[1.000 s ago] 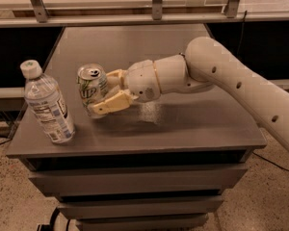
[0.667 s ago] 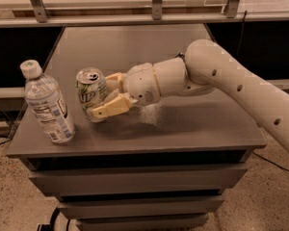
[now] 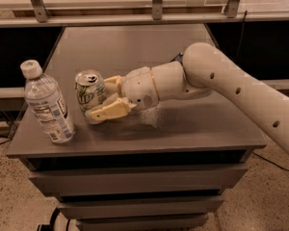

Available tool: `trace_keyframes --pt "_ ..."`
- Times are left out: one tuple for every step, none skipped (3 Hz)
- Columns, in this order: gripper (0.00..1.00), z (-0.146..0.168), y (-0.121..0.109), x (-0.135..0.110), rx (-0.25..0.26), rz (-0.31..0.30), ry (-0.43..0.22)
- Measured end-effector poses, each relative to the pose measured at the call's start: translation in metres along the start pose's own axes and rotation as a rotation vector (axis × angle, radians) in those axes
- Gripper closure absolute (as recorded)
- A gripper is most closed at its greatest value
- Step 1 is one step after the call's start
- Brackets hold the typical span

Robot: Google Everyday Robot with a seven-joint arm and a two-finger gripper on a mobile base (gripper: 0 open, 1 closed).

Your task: Move 7up can near blue plastic bottle

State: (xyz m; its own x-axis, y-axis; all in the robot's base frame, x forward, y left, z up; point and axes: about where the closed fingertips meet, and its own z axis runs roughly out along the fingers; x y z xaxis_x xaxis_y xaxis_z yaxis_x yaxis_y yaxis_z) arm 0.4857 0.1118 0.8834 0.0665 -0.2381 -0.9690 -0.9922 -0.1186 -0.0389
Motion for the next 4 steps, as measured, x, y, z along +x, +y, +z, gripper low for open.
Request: trace_keyframes --pt "0.00 0.002 0.002 0.003 -0.013 0.004 -0.003" --pt "0.00 0.002 0.003 0.003 -0.018 0.002 -0.001" --pt "0.00 -0.005 0.002 0.003 -0.003 -0.009 0.027" --pt "0.00 -0.021 -0.001 0.001 0.054 -0.021 0.108"
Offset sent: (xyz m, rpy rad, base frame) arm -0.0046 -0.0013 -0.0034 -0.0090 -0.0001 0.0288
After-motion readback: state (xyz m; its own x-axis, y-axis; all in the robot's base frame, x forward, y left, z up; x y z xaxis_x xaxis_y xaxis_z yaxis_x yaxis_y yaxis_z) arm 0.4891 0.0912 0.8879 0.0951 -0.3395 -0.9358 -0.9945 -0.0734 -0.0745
